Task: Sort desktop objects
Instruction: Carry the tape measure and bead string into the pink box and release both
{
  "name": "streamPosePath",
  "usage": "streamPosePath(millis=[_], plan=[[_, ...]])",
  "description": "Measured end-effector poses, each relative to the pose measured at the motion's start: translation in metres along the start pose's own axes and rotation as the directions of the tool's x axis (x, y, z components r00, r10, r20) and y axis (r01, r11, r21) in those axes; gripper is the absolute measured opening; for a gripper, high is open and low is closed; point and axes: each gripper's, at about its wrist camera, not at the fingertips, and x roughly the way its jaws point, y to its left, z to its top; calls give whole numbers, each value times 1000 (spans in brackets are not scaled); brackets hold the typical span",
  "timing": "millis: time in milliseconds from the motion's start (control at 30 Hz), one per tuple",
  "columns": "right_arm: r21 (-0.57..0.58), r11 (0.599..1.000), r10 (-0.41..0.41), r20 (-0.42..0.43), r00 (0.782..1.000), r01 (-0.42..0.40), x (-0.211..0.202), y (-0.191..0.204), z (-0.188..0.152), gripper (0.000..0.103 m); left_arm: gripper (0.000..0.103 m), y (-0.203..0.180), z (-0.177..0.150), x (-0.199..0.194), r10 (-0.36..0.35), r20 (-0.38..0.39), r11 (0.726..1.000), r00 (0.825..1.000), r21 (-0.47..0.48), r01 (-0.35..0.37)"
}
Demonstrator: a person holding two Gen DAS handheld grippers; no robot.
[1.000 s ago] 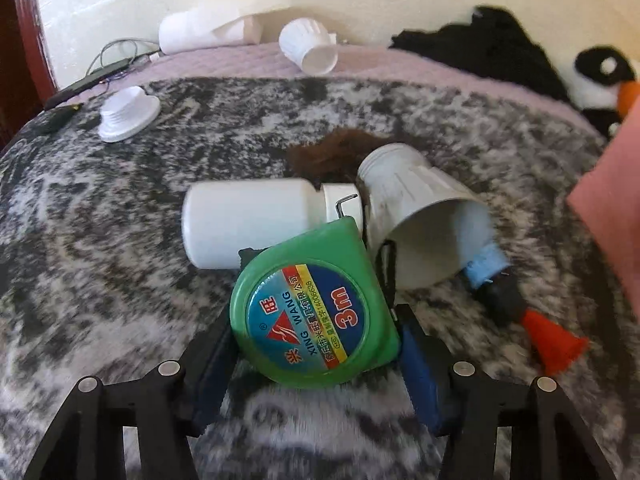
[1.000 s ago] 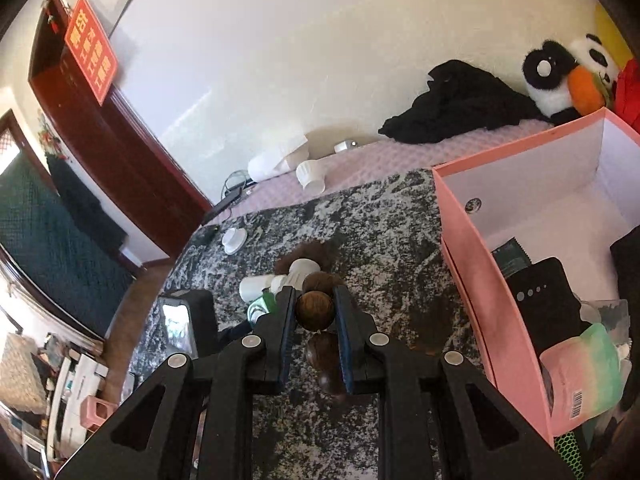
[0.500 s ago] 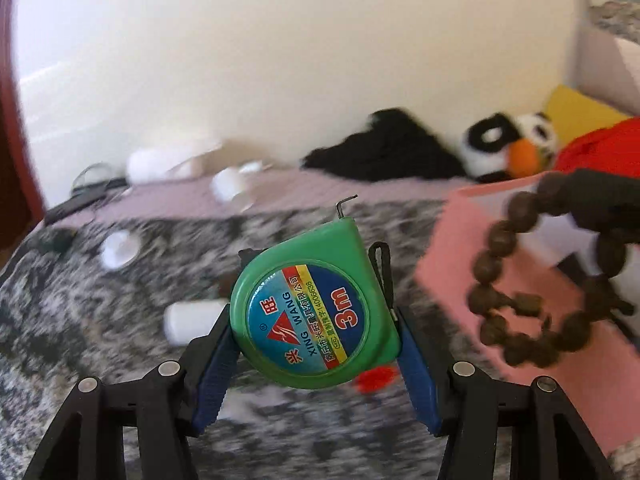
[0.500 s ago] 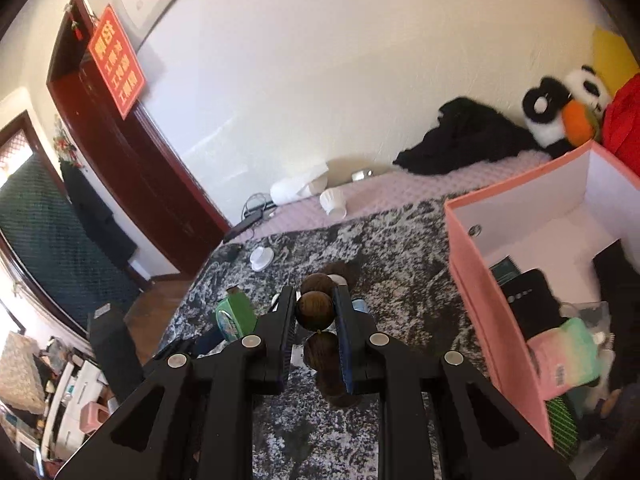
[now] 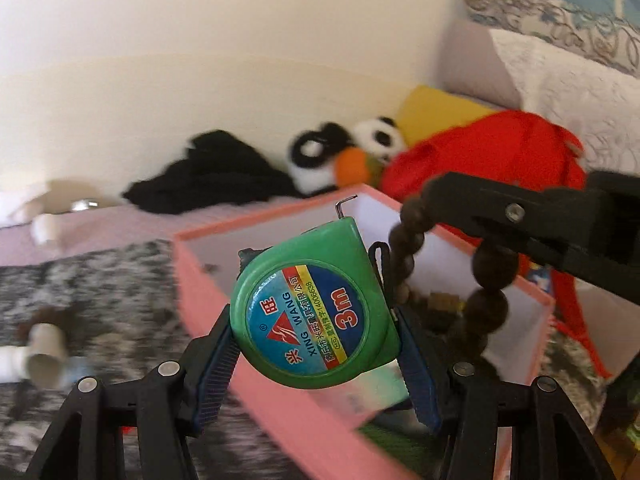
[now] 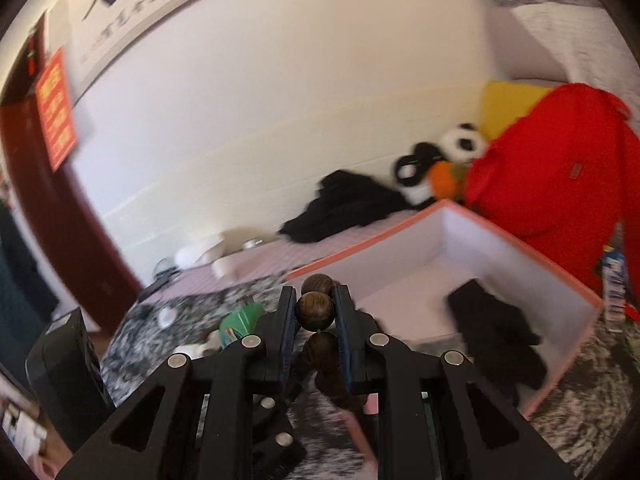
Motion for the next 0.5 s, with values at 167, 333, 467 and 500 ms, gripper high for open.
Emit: streamPosePath(millis=[167, 333, 467, 500], plan=[[44, 997, -56, 1, 998, 56, -7, -38, 4, 25, 92, -28, -10, 20, -1, -46, 999, 999, 51, 4], [136, 983, -133, 45, 990, 126, -19, -64, 6, 87, 103, -34, -10, 8, 20, -10, 998, 1000, 61, -20], [145, 984, -114, 80, 990, 102, -29, -63, 9, 87, 103, -31, -9, 2, 23, -11, 999, 1000, 41, -22], [142, 985, -116, 90, 989, 102, -31, -61, 9, 87, 103, -29, -9, 0, 23, -13, 999, 1000, 33, -23]])
